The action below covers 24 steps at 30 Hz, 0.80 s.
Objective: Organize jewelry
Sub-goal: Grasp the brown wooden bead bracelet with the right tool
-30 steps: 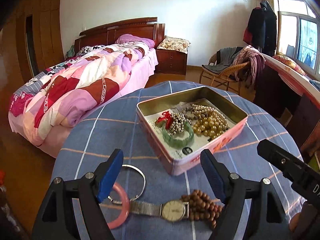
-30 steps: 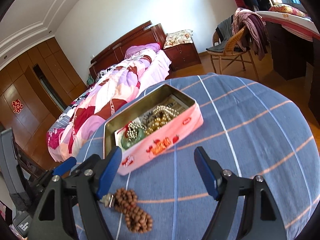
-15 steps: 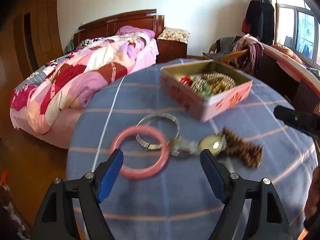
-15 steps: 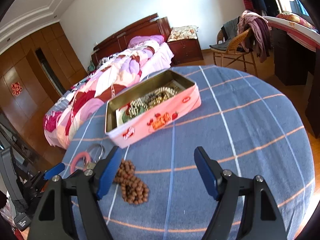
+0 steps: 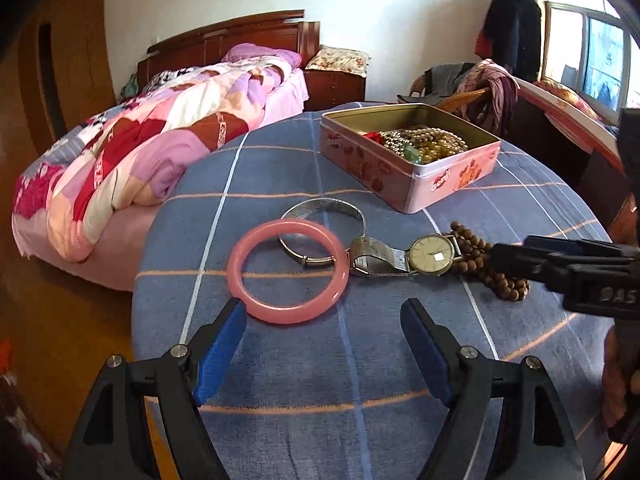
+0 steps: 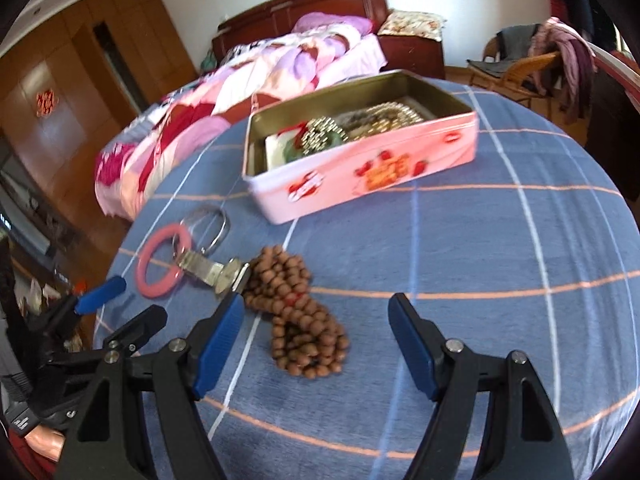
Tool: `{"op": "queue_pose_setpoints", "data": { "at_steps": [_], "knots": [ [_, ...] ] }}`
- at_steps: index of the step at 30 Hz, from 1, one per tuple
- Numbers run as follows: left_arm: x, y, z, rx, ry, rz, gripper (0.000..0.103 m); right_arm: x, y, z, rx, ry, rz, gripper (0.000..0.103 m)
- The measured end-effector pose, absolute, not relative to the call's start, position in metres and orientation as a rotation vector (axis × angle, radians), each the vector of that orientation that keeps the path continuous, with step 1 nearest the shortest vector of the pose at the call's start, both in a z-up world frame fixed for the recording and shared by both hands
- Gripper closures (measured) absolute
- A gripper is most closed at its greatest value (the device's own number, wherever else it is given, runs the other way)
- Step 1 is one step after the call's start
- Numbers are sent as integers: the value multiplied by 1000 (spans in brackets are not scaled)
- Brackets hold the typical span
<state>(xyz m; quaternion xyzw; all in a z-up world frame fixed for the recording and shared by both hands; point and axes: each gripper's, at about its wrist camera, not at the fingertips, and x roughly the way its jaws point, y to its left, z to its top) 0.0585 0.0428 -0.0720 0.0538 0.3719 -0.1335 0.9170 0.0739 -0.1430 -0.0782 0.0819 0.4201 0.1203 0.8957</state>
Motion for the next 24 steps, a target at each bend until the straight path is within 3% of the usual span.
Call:
{"op": "queue_pose_setpoints", "data": {
  "at_steps": [10,16,18,20,21,24],
  "knots": [
    [64,67,-64,59,743,-304,24,81,-139,-82,105,900,250,25],
    [69,42,-63,152,743,-422,24,88,-117,-84,-40,912,255,26],
    [70,30,-64,229,726,-442,24,86,-115,-84,-76,906,262,37],
    [72,20,-65,293,707,-457,24,85,-116,-83,-101,899,252,68],
    [74,14,-64,316,700,-482,24,84,-119,-83,-112,896,238,75],
    [79,7,-62,333,697,-567,24,85,-133,-83,-58,898,237,76]
  ]
}}
